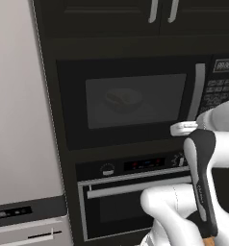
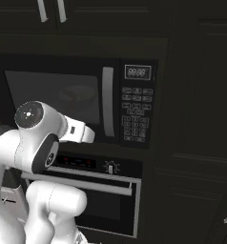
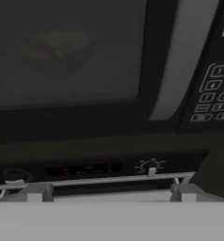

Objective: The microwave is finished heating the chicken drumstick and garlic. Take the bowl containing the food and place it on the dining counter.

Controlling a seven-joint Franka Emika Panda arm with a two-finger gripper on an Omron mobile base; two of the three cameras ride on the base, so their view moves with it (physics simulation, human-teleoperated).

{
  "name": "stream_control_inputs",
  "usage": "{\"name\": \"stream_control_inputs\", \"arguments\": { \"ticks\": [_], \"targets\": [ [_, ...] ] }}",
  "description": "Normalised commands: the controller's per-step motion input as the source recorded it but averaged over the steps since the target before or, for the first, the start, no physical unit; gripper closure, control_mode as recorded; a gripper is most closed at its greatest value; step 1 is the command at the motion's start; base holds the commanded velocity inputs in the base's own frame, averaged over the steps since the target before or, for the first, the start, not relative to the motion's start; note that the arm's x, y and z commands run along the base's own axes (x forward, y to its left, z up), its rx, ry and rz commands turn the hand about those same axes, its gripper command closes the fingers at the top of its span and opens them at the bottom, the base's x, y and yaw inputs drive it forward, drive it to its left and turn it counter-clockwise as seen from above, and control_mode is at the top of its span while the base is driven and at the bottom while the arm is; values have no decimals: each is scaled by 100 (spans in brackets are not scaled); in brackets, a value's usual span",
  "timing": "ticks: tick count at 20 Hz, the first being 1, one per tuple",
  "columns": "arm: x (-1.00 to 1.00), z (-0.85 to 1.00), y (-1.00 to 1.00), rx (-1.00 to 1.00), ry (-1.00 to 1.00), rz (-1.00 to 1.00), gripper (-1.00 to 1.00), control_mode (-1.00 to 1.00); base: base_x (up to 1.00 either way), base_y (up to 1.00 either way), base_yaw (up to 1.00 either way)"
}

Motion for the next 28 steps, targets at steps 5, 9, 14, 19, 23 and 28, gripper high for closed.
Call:
{"name": "stream_control_inputs", "arguments": {
  "ticks": [5,9,14,19,23,28],
  "targets": [
    [0,0,0,0,0,0,-100,100,-45,-15,0],
    [0,0,0,0,0,0,-100,100,-47,-43,0],
    [0,0,0,0,0,0,-100,100,-29,-37,0],
    [0,0,0,0,0,0,-100,100,-9,-21,0],
    [0,0,0,0,0,0,-100,-100,0,0,0],
    [0,0,0,0,0,0,-100,-100,0,0,0]
  ]
}}
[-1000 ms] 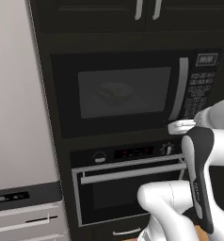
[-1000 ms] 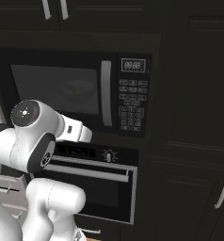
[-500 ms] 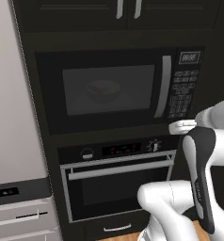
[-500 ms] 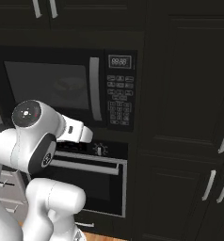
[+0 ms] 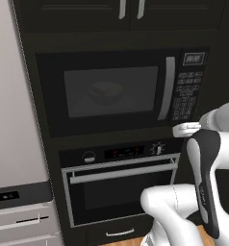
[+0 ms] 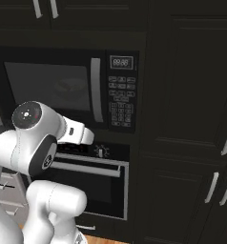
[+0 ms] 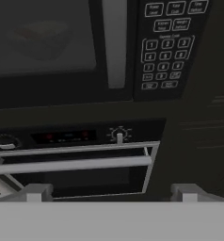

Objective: The microwave is finished heating the chicken drumstick and garlic. Take the bowl containing the food and place it on the dining counter.

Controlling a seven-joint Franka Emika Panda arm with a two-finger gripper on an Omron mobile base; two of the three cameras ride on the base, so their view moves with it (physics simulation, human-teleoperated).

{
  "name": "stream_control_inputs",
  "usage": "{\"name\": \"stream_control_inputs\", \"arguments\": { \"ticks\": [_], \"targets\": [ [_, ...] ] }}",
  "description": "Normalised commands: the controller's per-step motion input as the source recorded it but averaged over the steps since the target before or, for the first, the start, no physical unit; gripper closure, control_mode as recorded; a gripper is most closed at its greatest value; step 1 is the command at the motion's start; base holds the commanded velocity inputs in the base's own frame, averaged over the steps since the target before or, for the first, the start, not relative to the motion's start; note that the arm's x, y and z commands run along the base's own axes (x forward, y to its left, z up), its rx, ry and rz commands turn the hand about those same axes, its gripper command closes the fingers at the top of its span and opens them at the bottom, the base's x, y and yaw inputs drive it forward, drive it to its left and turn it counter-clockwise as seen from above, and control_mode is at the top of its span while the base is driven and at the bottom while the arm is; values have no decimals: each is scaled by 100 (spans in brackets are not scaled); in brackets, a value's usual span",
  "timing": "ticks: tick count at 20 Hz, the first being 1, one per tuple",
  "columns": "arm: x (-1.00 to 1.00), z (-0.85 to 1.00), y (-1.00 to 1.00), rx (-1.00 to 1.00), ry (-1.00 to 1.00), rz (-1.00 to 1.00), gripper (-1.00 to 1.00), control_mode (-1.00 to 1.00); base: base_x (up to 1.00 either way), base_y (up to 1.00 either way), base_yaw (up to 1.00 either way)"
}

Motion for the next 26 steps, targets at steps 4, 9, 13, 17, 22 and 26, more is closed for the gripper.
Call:
{"name": "stream_control_inputs", "arguments": {
  "ticks": [4,9,13,17,22,26],
  "targets": [
    [13,0,0,0,-16,0,-100,-100,0,0,0],
    [24,0,0,0,-42,0,-100,-100,0,0,0],
    [30,0,0,0,-44,0,-100,-100,0,0,0],
    [36,0,-1,-1,-42,0,-100,-100,0,0,0],
    [48,-1,0,-2,-25,0,-100,-100,0,0,0],
    [60,-6,0,0,-3,0,-100,-100,0,0,0]
  ]
}}
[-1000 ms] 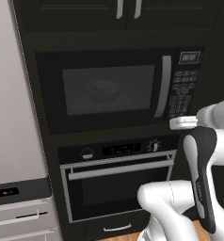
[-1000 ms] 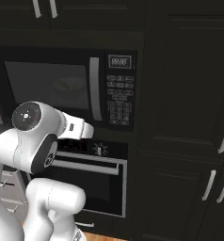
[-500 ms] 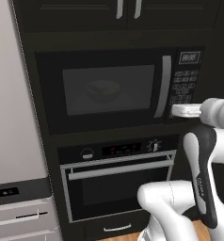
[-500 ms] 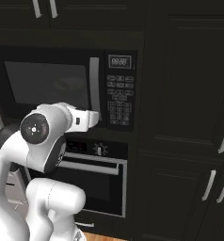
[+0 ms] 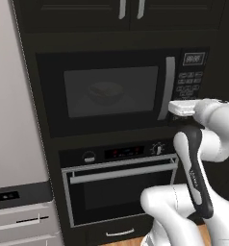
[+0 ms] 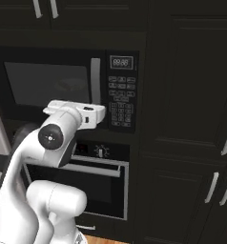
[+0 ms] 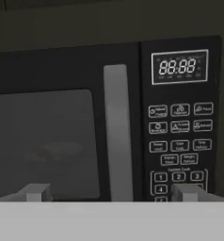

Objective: The microwave is finished heating the chicken drumstick and garlic. Take the bowl containing the food and place it on the dining counter.

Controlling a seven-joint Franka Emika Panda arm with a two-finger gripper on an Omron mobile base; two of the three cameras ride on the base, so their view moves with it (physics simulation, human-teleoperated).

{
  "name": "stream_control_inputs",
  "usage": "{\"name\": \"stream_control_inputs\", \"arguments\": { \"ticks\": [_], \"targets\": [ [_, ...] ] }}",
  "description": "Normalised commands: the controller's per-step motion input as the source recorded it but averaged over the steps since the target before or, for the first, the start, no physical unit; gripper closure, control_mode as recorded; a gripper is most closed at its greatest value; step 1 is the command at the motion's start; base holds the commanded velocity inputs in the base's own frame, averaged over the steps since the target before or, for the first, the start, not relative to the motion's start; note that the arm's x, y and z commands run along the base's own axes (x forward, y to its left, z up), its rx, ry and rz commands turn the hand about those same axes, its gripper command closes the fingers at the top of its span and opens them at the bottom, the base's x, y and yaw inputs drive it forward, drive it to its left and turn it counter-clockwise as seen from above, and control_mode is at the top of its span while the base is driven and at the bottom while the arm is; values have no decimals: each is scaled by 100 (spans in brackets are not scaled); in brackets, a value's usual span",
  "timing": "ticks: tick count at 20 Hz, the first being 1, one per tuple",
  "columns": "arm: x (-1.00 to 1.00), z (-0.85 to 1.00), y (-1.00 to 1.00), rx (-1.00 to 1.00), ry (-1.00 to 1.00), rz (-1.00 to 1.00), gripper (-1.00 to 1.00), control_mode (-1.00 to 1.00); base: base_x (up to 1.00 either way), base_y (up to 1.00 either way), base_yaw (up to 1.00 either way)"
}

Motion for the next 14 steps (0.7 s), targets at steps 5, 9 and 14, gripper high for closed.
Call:
{"name": "stream_control_inputs", "arguments": {
  "ticks": [5,9,14],
  "targets": [
    [46,0,0,0,0,0,-100,-100,0,0,0],
    [56,0,0,0,0,0,-100,-100,0,0,0],
    [63,0,-6,0,0,0,-100,-100,0,0,0]
  ]
}}
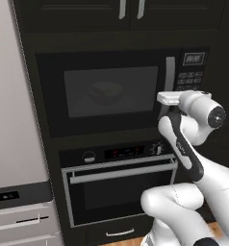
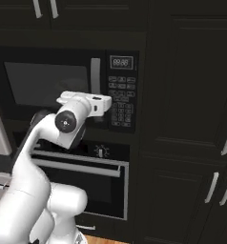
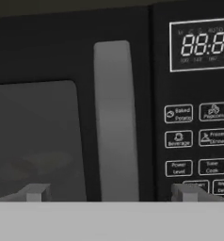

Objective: The microwave is finished heating the chicken drumstick and garlic. Take the bowl containing the food and place it on the dining counter.

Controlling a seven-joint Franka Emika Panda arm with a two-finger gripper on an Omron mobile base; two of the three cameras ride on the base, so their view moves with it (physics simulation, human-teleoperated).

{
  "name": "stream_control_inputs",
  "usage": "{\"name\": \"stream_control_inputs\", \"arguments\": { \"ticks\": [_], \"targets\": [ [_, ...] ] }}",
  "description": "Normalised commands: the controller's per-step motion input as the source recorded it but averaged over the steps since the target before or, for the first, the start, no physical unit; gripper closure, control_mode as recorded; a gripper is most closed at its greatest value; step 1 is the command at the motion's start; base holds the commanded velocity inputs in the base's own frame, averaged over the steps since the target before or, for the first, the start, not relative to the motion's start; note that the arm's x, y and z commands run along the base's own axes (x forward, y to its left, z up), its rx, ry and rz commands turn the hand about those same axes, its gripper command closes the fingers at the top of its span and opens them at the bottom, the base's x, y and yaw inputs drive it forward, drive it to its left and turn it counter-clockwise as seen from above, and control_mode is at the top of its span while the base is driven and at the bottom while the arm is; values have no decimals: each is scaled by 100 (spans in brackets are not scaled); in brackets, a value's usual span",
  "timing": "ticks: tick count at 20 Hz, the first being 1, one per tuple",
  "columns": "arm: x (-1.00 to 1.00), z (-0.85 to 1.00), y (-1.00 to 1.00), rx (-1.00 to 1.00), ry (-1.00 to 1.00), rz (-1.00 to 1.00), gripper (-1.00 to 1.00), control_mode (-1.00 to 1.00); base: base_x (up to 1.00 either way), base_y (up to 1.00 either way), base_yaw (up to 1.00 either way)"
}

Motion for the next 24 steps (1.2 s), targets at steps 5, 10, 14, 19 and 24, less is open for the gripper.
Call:
{"name": "stream_control_inputs", "arguments": {
  "ticks": [5,10,14,19,24],
  "targets": [
    [65,0,-18,0,0,0,-100,-100,0,0,0],
    [60,0,-15,0,0,0,-100,-100,0,0,0],
    [62,0,-1,0,0,0,-100,-100,0,0,0],
    [62,0,0,0,0,0,-100,-100,0,0,0],
    [19,0,0,0,0,0,100,-100,0,0,0]
  ]
}}
